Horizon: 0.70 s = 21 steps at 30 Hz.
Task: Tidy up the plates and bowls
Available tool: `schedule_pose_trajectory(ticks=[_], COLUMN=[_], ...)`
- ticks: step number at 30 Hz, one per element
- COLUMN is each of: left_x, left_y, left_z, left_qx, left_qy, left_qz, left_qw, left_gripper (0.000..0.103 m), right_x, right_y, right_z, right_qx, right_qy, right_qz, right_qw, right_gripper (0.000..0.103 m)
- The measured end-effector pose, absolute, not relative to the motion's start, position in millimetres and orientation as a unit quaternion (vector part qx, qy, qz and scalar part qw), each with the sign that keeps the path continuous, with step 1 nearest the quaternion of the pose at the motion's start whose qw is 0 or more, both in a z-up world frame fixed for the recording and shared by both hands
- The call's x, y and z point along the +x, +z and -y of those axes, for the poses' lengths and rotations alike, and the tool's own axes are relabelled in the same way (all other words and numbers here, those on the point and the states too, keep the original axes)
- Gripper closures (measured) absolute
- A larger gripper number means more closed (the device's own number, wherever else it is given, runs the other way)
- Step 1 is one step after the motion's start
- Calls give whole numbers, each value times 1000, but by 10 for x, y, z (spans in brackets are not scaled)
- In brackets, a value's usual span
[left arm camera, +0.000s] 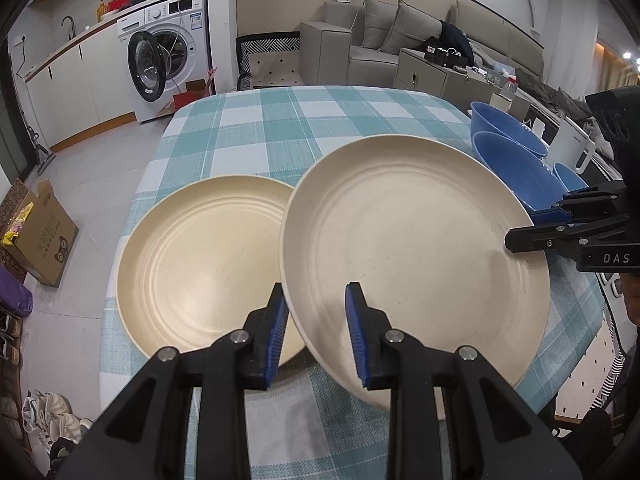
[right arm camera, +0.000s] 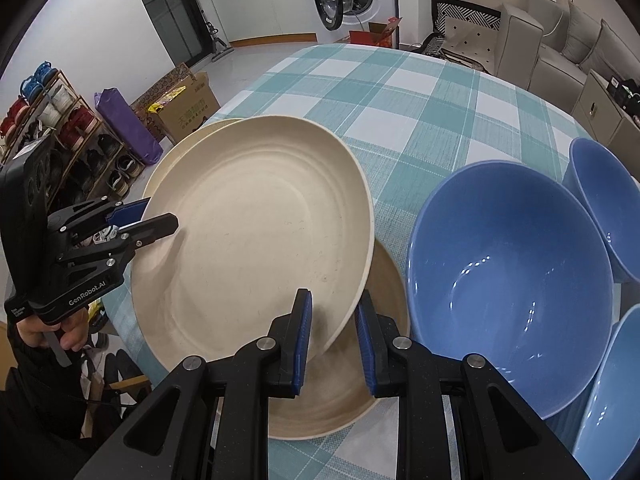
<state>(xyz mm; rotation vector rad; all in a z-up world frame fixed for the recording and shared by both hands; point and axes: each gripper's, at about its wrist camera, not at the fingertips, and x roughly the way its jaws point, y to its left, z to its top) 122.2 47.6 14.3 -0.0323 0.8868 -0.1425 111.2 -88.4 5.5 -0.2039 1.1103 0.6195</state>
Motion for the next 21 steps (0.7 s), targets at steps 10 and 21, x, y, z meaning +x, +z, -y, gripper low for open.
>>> schedule_pose_trajectory(ticks=[10, 21], left_x=[1152, 1149], left_y=[25, -36], left_z=[-388, -223], left_qx=[-10, 6], left_qy=[-73, -83], left_qz=[-439, -446], left_qw=[895, 891], left_gripper=[76, 76], right_x=[979, 926], right_y=[-17, -143], right_z=[941, 1068], right_qx=[-100, -106], right_qy=[287, 272], right_qz=[-521, -531], right_qw=[798, 795], right_gripper=[80, 80])
